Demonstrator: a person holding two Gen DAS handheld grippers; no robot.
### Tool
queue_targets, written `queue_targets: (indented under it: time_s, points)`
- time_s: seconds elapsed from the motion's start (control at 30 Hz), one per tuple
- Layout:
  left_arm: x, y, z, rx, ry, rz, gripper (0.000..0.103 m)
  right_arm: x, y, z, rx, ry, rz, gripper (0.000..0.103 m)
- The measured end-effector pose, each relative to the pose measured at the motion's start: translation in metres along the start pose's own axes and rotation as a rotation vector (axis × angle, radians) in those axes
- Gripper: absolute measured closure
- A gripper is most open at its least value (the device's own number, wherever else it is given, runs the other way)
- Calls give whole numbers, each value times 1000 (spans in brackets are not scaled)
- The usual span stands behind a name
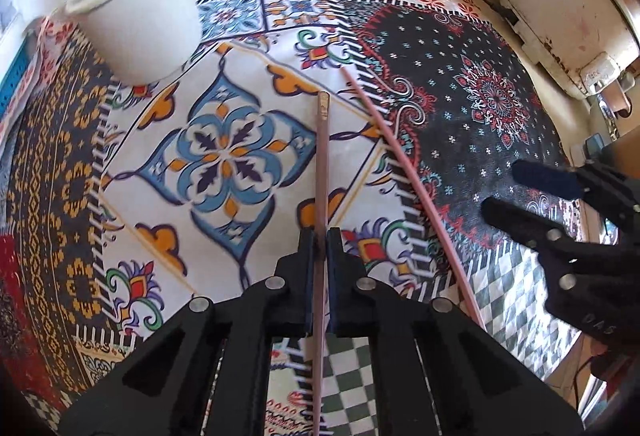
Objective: Organize utensils
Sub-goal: 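Close the right tool on a pink stick while the left tool grasps a brown stick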
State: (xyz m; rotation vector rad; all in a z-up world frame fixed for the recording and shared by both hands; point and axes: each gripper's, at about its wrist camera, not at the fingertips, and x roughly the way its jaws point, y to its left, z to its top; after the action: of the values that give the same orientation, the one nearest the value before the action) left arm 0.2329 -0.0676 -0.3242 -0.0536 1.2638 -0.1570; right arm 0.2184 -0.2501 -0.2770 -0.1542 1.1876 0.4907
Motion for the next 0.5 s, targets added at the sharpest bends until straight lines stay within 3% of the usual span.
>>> queue_targets:
  time_s: [0.17, 0.3, 0.5]
  points:
    - [-4, 16, -6, -47, 29, -31, 97, 19, 20, 6, -33, 39, 108, 61]
    - [-5, 18, -7, -68, 36, -47, 97, 30, 27, 12, -43, 58, 136, 76]
    - [2, 14, 6, -65, 45, -65, 97, 36, 33, 18, -68, 51, 130, 82]
